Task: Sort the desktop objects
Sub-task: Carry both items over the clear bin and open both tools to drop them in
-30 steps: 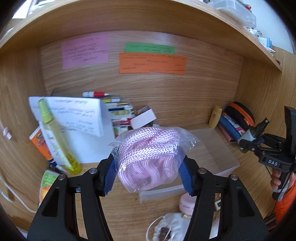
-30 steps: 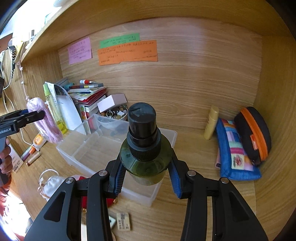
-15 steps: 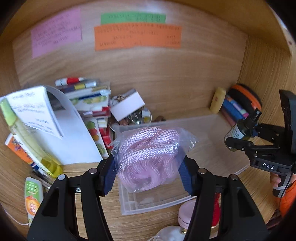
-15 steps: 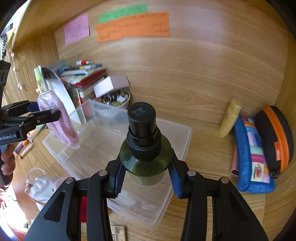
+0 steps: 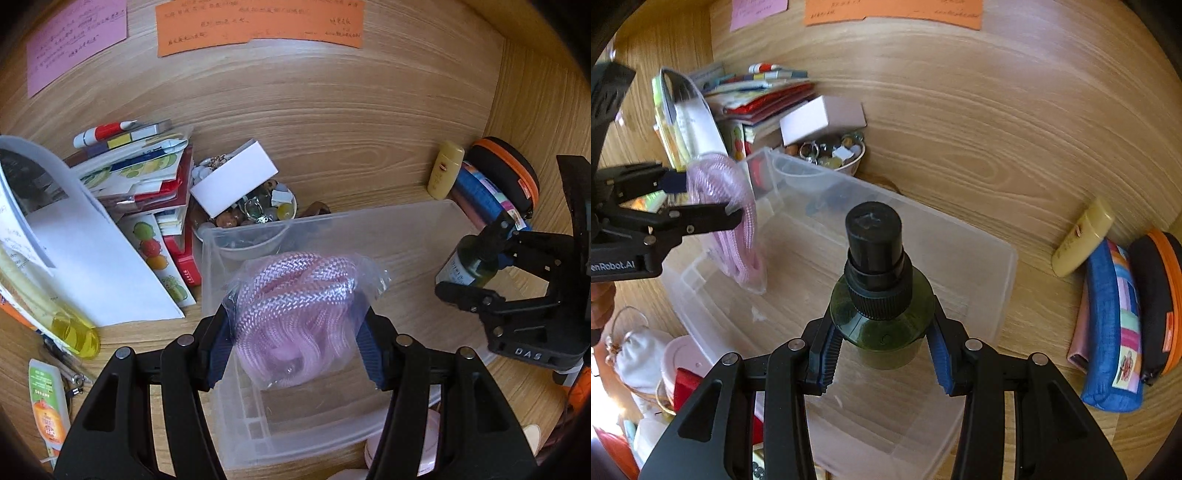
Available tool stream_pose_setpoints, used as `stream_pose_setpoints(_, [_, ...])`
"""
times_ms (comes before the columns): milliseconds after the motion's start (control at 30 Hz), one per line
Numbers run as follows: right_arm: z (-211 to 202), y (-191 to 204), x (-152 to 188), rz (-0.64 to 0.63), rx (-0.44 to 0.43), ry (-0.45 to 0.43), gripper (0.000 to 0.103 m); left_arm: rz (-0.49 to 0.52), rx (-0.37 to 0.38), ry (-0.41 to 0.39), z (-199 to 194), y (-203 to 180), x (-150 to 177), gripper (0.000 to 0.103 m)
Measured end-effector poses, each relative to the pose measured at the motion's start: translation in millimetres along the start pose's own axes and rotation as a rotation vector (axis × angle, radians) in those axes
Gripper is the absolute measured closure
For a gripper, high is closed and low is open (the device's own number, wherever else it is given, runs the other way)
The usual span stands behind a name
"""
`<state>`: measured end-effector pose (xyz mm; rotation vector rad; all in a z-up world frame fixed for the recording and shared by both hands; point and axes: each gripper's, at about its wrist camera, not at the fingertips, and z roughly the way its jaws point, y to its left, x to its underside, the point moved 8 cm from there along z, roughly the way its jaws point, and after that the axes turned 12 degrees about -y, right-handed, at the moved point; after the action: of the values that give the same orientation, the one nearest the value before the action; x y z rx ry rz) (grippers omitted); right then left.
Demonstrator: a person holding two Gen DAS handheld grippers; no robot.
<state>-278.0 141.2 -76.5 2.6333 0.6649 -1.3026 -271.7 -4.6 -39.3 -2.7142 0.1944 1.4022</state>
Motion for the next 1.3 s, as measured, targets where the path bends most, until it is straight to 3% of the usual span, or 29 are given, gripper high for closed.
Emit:
stream_pose_setpoints(633, [18.5, 12.7, -0.1, -0.061, 0.011, 0.049, 0.064, 0.021, -0.007, 0.051, 22.8, -3.3, 4.2, 0.042])
stream_pose_setpoints(767, [13.0, 10.3, -1.8, -0.046, 0.021, 0.035, 0.053, 0.017, -0.004, 0.043, 17.9, -3.8, 1.6, 0.04])
stream_pose_setpoints(1067, [-20.8, 8.7, -18.3, -0.025, 0.063, -0.058, 0.031, 0.008, -0.016, -0.037, -17.8, -7.5, -12.8, 0.02])
stream_pose_setpoints(1300, [-60.6, 16.0, -21.1, -0.004, 0.073, -0.127, 0.023, 0.036, -0.045, -0.098, -53.3, -16.3, -14.6, 0.01])
